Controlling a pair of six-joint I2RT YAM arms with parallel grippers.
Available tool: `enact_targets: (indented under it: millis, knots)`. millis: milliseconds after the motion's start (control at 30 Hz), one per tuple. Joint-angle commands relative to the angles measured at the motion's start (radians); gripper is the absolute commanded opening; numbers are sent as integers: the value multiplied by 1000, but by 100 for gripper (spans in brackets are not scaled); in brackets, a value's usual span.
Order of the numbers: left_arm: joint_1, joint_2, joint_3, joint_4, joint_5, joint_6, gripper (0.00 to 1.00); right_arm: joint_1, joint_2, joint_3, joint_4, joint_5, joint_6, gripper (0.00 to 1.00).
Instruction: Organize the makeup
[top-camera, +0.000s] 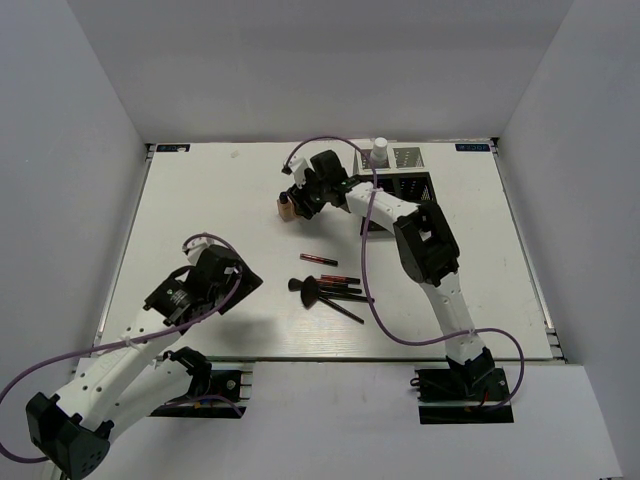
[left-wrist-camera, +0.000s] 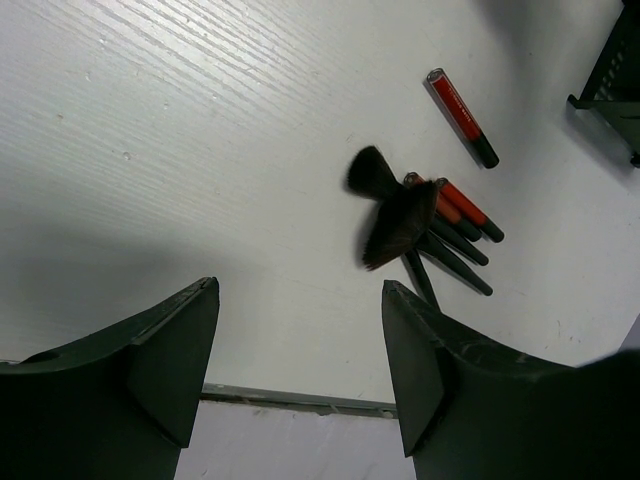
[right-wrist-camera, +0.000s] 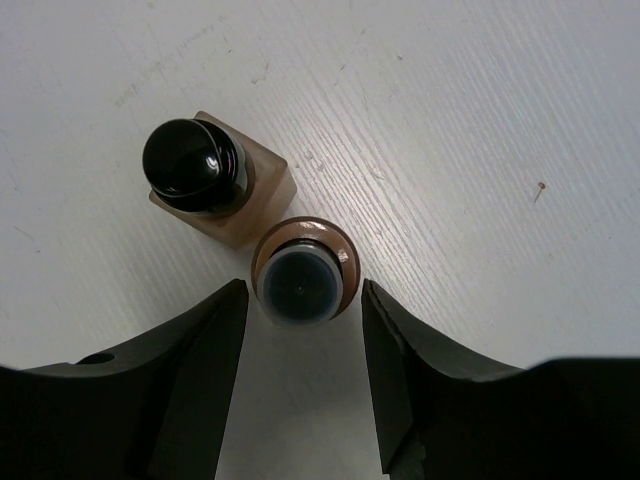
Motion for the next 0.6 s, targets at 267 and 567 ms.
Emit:
enact_targets:
  millis: [267,567]
  knots:
    - [-1,9,46,-16,-14,-7,76,-14,33,39,103,-103,-35,48]
    - [-1,32,55,-8,-13,-4,76,-20,39,38,140,-129,-33,40]
